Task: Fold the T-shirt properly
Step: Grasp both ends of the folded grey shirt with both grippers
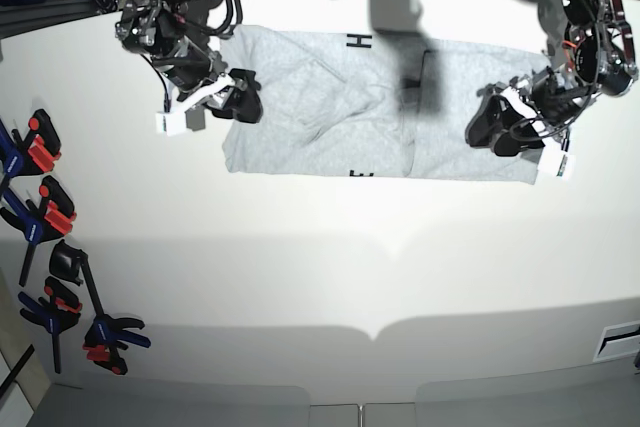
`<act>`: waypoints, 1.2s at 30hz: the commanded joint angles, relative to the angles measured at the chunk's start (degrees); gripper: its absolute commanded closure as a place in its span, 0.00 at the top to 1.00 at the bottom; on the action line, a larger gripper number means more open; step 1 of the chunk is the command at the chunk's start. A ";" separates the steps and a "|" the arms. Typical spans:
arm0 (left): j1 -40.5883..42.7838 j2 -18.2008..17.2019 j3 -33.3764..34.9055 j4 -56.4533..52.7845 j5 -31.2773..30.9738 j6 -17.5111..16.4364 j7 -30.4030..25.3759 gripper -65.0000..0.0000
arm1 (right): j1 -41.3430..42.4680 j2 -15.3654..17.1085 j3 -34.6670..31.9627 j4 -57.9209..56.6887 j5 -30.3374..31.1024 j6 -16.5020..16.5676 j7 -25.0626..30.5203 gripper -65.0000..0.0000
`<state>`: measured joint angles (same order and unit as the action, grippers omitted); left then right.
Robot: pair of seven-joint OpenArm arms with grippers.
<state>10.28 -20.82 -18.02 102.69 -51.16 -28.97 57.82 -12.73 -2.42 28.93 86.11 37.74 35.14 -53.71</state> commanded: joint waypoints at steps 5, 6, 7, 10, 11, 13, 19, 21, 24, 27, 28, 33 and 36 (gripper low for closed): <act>-0.61 -0.81 -0.37 1.05 -1.38 -0.39 -1.31 0.47 | 1.44 -2.40 -0.24 0.24 1.66 2.45 -3.19 0.51; -0.59 -0.81 -0.37 1.05 -1.40 -0.37 -1.31 0.47 | 1.97 -2.60 -0.31 0.24 1.68 2.43 -3.74 0.51; -0.61 -0.79 -0.37 1.05 -1.38 -0.39 -1.33 0.47 | 2.54 -2.69 -0.52 0.24 1.68 2.43 -4.13 0.51; -0.59 -0.81 -0.37 1.05 -1.38 -0.39 -1.31 0.47 | 4.28 -2.67 -1.20 0.24 1.46 2.40 -4.17 0.50; -0.59 -0.81 -0.37 1.05 -1.38 -0.39 -1.29 0.47 | 4.85 -2.67 -1.20 0.24 1.46 2.40 -4.17 0.50; -0.59 -0.81 -0.37 1.05 -1.38 -0.39 -0.79 0.47 | 6.05 -2.67 -1.20 0.24 1.46 2.40 -4.17 0.47; 0.61 -0.79 -0.37 1.05 -1.38 -0.42 -0.98 0.47 | 8.39 -2.64 -1.20 0.24 0.20 2.40 -4.13 0.18; 1.29 -0.79 -0.37 1.05 -1.36 -0.42 -1.90 0.47 | 9.11 -2.47 -1.16 0.24 -2.14 2.43 -4.13 0.00; 1.29 -0.79 -0.37 1.05 -1.36 -0.39 -2.16 0.47 | 9.94 -1.03 -1.14 0.26 -5.77 2.38 -3.26 0.00; 1.29 -0.81 -0.37 1.05 -1.38 -0.39 -2.14 0.47 | 10.91 1.90 -1.14 0.31 -7.58 1.64 -2.95 0.00; 1.31 -0.79 -0.37 1.05 -1.36 -0.39 -2.14 0.47 | 11.21 3.06 -1.11 0.31 -7.98 0.94 -2.93 0.00; 1.29 0.31 -0.35 1.05 -1.38 -0.42 -2.71 0.47 | 13.42 8.33 1.20 0.31 -7.98 -0.68 -3.85 0.00; 1.29 3.50 -0.17 1.05 -1.33 -0.66 -3.61 0.47 | 15.67 10.51 4.26 0.35 -7.96 -0.66 -5.97 0.00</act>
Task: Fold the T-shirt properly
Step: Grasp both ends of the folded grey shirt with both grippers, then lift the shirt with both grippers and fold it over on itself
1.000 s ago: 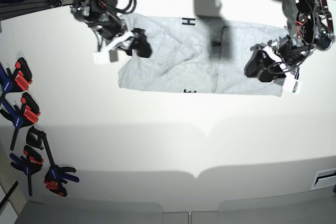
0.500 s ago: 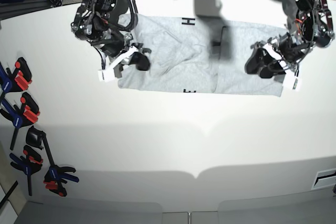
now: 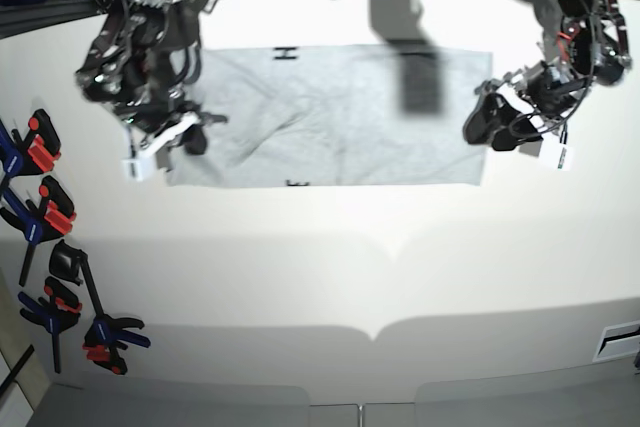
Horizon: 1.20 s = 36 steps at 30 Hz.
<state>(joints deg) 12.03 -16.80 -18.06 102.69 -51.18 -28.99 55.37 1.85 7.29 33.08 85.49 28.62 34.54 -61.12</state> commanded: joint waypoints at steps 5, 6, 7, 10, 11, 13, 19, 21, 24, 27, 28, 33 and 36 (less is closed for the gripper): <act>-0.55 4.96 6.43 1.05 9.86 -0.68 -5.18 0.47 | 5.03 2.21 3.21 2.16 1.55 -2.14 -5.60 0.00; -0.63 5.75 9.38 1.05 14.91 -0.66 -5.62 0.47 | 5.35 2.21 3.23 2.89 1.57 -2.73 -6.27 0.00; -0.66 6.38 12.68 1.05 20.26 -0.59 -6.38 0.47 | 5.40 2.19 3.21 3.82 1.57 -3.04 -6.32 0.00; -0.66 7.30 22.16 1.05 35.12 4.00 -11.28 0.47 | 5.42 2.16 3.21 7.23 1.60 -3.58 -6.58 0.00; -0.63 7.23 25.11 1.05 39.36 6.91 -13.22 0.47 | 5.42 2.19 3.21 8.59 1.84 -4.02 -7.08 0.00; -0.66 7.26 30.08 1.05 46.88 11.19 -15.65 0.47 | 5.44 2.21 3.21 11.37 3.43 -5.11 -8.52 0.00; -0.94 7.26 40.33 -0.13 59.43 18.27 -16.65 0.47 | 5.44 2.08 3.23 17.57 4.55 -5.25 -9.86 0.00; -1.11 7.26 42.38 -1.77 60.78 19.17 -16.85 0.47 | 5.44 1.88 3.15 17.70 4.52 -5.64 -9.88 0.00; -1.99 7.32 44.89 -5.35 60.63 19.65 -18.84 0.47 | 5.46 1.11 2.84 17.70 4.55 -6.16 -9.88 0.00; -3.80 8.35 46.88 -9.07 59.98 20.39 -19.87 0.47 | 5.51 -0.39 2.82 17.70 4.57 -6.27 -9.90 0.00; -4.50 9.07 47.41 -10.27 59.93 20.46 -19.87 0.47 | 5.49 -1.07 2.73 17.70 4.57 -6.32 -9.90 0.00; -8.09 13.77 48.24 -15.76 59.93 20.44 -19.89 0.47 | 5.68 -4.70 -0.26 17.70 4.52 -6.32 -9.81 0.00; -9.79 16.70 48.24 -18.97 59.93 20.33 -19.91 0.47 | 6.03 -6.45 -4.35 17.68 4.02 -6.29 -8.94 0.00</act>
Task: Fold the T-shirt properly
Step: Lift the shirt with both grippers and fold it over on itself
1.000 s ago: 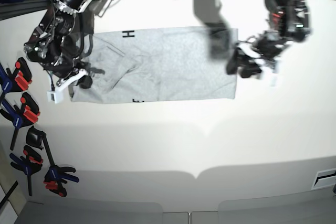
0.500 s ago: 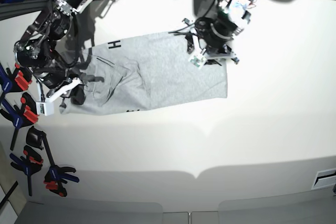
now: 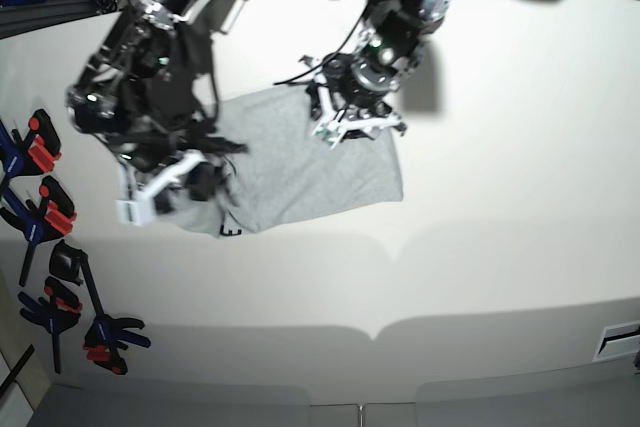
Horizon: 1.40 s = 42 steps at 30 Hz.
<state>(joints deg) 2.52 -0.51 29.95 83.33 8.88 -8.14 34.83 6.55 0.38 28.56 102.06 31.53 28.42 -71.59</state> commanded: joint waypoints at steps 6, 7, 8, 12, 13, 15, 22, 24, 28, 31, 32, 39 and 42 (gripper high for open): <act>-1.79 3.76 0.22 -4.15 -0.15 -0.66 0.55 0.47 | 3.17 -5.18 -8.92 1.11 -4.83 -0.48 3.89 0.00; -1.70 3.98 0.22 -4.22 -0.15 -0.66 0.44 0.47 | 3.19 -6.08 -10.32 1.11 -5.09 -0.48 4.15 0.00; -1.73 4.02 0.22 -4.22 -0.17 -0.68 0.46 0.47 | 3.19 -7.02 -11.74 1.11 -5.84 -0.50 4.44 0.00; -1.75 4.00 0.22 -4.22 -0.13 -0.66 0.44 0.47 | 3.13 -9.38 -16.85 1.07 -7.65 -0.81 4.72 0.00; -1.77 4.00 0.22 -4.22 -0.13 -0.66 0.44 0.47 | 3.13 -9.38 -17.90 1.05 -7.80 -0.83 4.72 0.00; -1.73 4.02 0.22 -4.22 -0.13 -0.63 0.44 0.47 | 2.95 -9.38 -19.89 1.03 -8.57 -0.83 4.79 0.00; -2.43 4.39 0.22 -3.48 -0.11 -0.63 3.21 0.47 | 2.80 -9.38 -21.99 -0.81 -10.38 -1.51 5.01 0.00; -2.73 4.57 0.22 -1.99 -0.11 -0.63 5.55 0.47 | 2.82 -9.38 -21.99 -1.29 -10.38 -1.53 5.01 0.00; -2.71 4.57 0.20 3.19 0.09 -0.61 5.90 0.47 | 2.84 -9.38 -21.99 -1.29 -10.34 -1.53 5.11 0.00; -2.71 4.44 0.20 7.56 0.11 -0.61 7.54 0.47 | 2.84 -9.38 -21.99 -1.29 -10.32 -1.53 5.14 0.00; -2.71 4.42 0.20 8.90 0.11 -0.61 8.72 0.47 | 2.84 -9.38 -21.99 -1.29 -10.34 -1.53 5.14 0.00; -2.67 3.80 0.20 17.46 0.07 -0.59 21.46 0.47 | 2.82 -9.38 -21.99 -1.29 -9.92 -1.53 5.05 0.00; -2.43 2.25 0.20 19.74 0.00 -0.57 22.60 0.47 | 2.82 -9.38 -21.99 -1.29 -9.92 -1.53 5.07 0.00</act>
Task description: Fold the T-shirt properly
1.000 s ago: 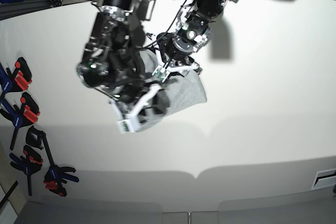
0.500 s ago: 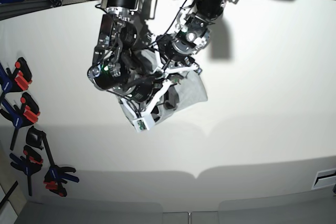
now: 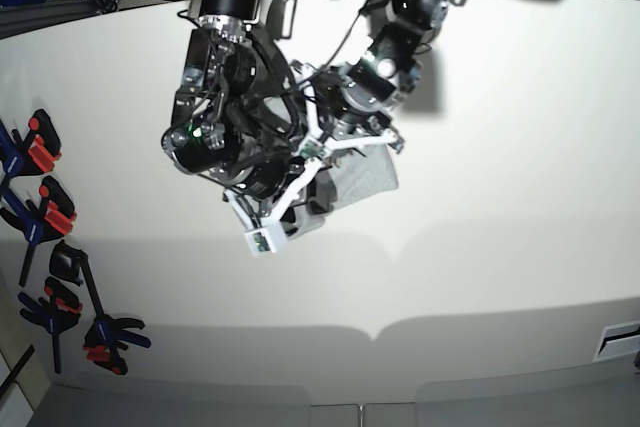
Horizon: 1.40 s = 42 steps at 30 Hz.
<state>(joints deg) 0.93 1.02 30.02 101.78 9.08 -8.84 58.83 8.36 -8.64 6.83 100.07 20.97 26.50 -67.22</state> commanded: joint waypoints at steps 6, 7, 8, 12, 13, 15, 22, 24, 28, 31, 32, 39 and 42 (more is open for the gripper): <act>-0.57 -0.39 0.13 2.21 -0.59 0.13 -1.44 0.47 | 1.03 -0.36 -0.35 0.70 2.43 0.39 0.28 0.00; -0.57 -0.42 0.13 2.21 -0.57 0.13 -1.42 0.47 | 1.01 -0.36 -0.52 0.70 2.56 0.39 0.28 0.00; -0.57 -0.42 0.13 2.21 -0.52 0.11 -1.40 0.47 | 1.01 -0.36 -0.63 0.70 2.71 0.39 0.26 0.00; -0.61 -1.22 0.13 2.19 1.51 0.13 -1.40 0.47 | 1.01 -0.36 -0.96 0.70 3.26 0.39 0.04 0.00; -0.59 -2.05 0.02 2.21 1.95 0.11 -1.40 0.47 | 1.01 -0.36 -0.96 0.70 3.23 0.39 -0.02 0.00; -0.61 -4.48 0.04 2.21 2.01 0.13 -1.40 0.47 | 1.01 -0.36 -0.96 0.70 3.23 0.39 -0.17 0.00; -0.61 -13.94 0.04 2.21 2.01 1.46 -1.01 0.47 | 1.03 -0.36 -0.96 0.70 3.28 0.42 -0.15 0.00; -0.66 -16.22 0.04 2.21 2.01 3.06 -1.03 0.47 | 1.01 -0.36 -0.96 0.70 3.26 0.42 -0.15 0.00; -0.63 -19.80 0.04 2.21 2.03 6.91 -1.01 0.47 | 1.01 -0.36 -0.98 0.70 3.28 0.39 -0.15 0.00; -0.61 -21.94 0.04 2.21 3.13 11.56 -1.01 0.47 | 1.03 -0.36 -0.98 0.70 3.69 0.39 -0.17 0.00; -0.63 -22.36 0.04 2.21 4.46 13.57 -0.90 0.47 | 1.03 -0.36 -1.05 0.70 3.69 0.39 -0.17 0.00; -0.70 -22.97 -0.11 2.19 16.41 25.00 0.98 0.47 | 1.01 -0.36 -4.68 0.70 3.50 0.39 -0.39 0.00; -0.81 -22.97 -0.83 2.16 16.37 24.94 0.26 0.47 | 1.01 -0.36 -6.73 0.70 2.99 0.39 -0.33 0.00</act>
<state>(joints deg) 0.93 -21.71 29.74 102.83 24.08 15.00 59.92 8.10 -8.71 0.21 100.05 22.55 26.52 -68.86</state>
